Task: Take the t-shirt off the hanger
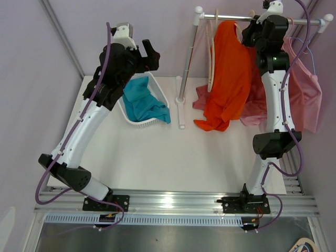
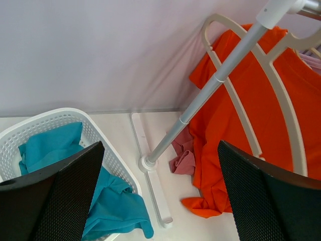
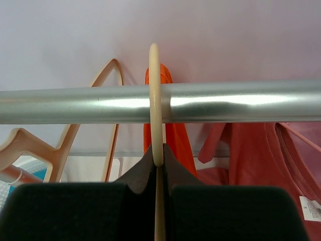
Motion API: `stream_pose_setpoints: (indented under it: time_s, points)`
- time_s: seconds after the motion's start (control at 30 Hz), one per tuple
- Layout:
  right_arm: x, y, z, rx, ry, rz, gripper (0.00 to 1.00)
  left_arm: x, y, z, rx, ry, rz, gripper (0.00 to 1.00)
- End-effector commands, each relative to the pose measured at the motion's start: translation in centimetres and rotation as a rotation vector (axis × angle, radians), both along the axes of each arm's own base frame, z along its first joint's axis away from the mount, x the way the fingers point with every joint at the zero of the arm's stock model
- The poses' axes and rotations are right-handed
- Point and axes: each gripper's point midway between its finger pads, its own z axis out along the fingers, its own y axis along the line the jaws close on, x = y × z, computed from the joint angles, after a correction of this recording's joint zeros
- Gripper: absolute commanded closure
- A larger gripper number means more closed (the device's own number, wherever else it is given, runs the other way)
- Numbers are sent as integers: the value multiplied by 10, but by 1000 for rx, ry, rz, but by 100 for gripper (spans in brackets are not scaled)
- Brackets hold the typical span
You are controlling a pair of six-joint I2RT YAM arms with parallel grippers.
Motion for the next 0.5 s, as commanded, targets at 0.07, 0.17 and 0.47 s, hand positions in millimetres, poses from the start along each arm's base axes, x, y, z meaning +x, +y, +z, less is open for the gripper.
stream_pose_setpoints:
  time_s: [0.07,0.17,0.47]
  points:
    - [-27,-1,71,15,-177,12,100,-11,-8,21,26,-81,-21,0]
    - [-21,-1,59,6,-152,14,100,-14,-10,21,27,-80,-26,1]
    - [-8,-2,28,-8,-109,6,82,-17,-13,19,37,-83,-31,1]
